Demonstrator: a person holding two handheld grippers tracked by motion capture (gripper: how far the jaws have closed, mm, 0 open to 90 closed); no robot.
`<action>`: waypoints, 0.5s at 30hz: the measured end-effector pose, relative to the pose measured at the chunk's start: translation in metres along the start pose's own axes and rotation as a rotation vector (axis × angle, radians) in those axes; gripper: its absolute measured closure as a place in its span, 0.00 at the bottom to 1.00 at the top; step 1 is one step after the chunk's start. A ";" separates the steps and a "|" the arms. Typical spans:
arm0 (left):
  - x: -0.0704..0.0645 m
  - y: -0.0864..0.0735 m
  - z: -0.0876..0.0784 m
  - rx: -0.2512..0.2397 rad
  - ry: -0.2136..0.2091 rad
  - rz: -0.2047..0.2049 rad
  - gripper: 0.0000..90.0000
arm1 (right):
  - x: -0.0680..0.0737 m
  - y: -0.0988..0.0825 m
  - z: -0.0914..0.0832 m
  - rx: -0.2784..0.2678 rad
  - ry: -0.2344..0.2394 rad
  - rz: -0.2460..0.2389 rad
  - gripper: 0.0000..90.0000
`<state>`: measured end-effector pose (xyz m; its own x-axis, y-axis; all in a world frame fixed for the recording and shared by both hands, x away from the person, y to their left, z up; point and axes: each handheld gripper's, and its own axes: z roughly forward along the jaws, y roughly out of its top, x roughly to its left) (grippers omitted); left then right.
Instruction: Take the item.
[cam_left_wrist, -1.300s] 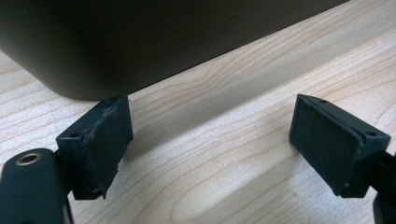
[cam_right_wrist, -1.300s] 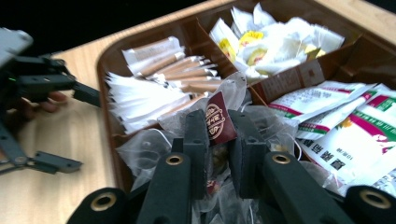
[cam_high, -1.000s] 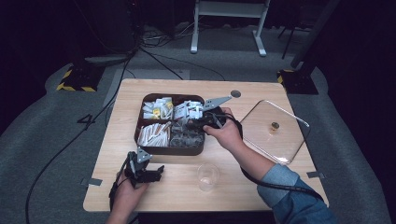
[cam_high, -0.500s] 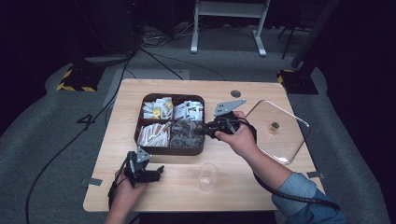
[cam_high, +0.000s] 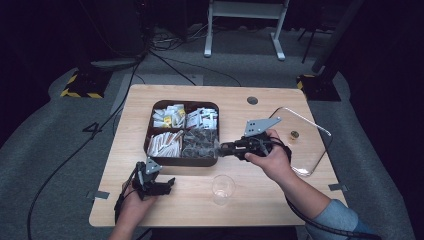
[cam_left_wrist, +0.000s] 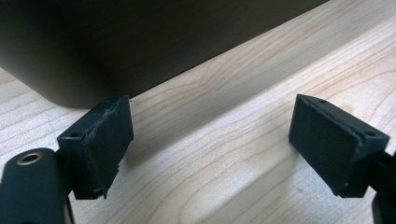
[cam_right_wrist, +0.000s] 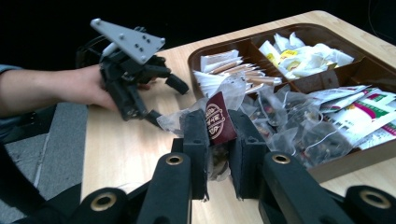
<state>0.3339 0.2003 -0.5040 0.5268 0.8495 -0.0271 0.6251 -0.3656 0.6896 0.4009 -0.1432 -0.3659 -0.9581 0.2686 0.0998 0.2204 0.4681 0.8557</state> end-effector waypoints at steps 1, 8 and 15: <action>0.000 0.000 0.000 0.000 0.000 0.000 0.16 | 0.002 -0.001 -0.002 -0.001 0.003 0.001 0.88; -0.001 0.002 0.003 0.000 0.010 -0.008 0.15 | 0.015 -0.013 -0.012 -0.009 0.016 0.003 0.88; -0.001 0.005 0.005 0.004 0.008 -0.008 0.13 | 0.026 -0.026 -0.017 -0.049 0.021 0.002 0.88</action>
<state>0.3390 0.1964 -0.5042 0.5169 0.8557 -0.0266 0.6316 -0.3602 0.6866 0.3674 -0.1627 -0.3765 -0.9612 0.2520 0.1120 0.2140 0.4254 0.8794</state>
